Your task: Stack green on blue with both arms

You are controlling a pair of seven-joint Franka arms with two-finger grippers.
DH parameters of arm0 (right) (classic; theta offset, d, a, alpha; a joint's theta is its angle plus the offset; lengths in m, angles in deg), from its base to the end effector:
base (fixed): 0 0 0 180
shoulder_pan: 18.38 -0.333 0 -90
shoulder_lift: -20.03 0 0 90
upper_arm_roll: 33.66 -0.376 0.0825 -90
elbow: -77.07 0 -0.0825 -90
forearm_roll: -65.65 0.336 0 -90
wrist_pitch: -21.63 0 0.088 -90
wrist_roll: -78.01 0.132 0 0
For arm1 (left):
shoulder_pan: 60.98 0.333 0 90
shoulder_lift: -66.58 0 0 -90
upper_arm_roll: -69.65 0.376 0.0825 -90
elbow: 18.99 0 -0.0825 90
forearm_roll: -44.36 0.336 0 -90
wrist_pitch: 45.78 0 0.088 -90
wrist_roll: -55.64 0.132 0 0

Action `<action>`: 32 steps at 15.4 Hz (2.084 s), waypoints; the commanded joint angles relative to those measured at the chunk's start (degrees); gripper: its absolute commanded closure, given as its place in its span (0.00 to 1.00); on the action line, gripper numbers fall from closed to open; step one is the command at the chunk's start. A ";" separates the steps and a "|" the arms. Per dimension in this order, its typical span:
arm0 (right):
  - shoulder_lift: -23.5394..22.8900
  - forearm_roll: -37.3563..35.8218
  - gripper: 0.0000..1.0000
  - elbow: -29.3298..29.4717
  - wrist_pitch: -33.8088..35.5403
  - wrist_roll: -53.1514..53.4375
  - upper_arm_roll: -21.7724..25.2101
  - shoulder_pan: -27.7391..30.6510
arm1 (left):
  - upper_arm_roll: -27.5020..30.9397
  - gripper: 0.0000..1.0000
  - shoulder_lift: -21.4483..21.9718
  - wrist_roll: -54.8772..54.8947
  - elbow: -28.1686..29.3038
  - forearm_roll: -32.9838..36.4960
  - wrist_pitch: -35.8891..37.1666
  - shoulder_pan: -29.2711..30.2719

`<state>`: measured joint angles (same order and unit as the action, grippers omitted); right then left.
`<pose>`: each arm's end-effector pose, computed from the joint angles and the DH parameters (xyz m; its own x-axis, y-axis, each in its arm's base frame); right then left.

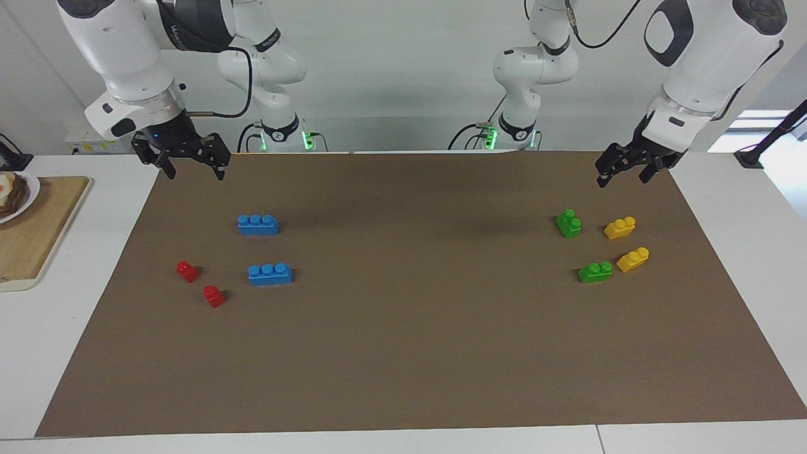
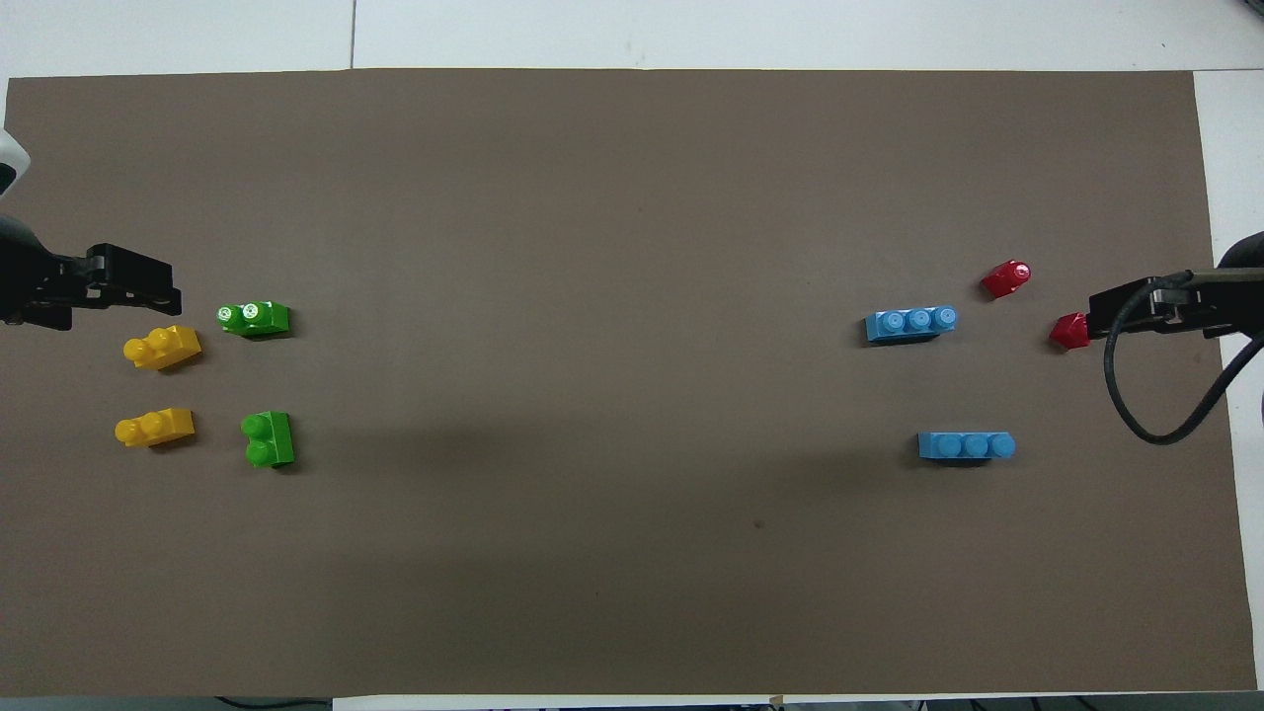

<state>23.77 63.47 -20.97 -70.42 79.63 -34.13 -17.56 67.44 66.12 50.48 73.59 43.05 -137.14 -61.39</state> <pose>0.4818 -0.0077 0.6354 0.9987 -0.0330 -0.0382 -0.0315 -0.9987 0.0396 0.5088 -0.0262 0.6384 0.9985 0.0448 -0.0313 0.0455 -0.9988 0.0204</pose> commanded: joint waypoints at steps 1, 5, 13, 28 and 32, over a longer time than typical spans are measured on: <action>1.89 0.60 0.00 -2.33 -0.32 -0.39 -0.14 0.32 | 0.19 0.00 0.81 0.85 0.66 0.78 -0.48 0.07; 1.89 0.68 0.00 -2.24 -0.23 -0.48 -0.14 0.32 | 0.19 0.00 0.81 0.85 0.58 0.78 -0.13 0.07; 1.89 0.60 0.00 -1.98 0.12 -1.27 -0.14 0.50 | 0.10 0.00 1.25 0.15 1.28 0.69 -0.75 -0.20; 1.63 3.92 0.01 -3.74 -2.69 29.08 0.12 1.46 | 0.28 0.00 5.47 2.96 10.07 0.60 -5.84 1.91; -0.92 8.33 0.04 -4.00 -4.53 46.50 0.21 4.19 | 0.28 0.00 6.52 2.96 14.10 0.60 -8.90 1.91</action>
<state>23.99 69.81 -23.89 -72.70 118.24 -33.56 -15.31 67.79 70.03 52.37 82.68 43.06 -142.53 -59.76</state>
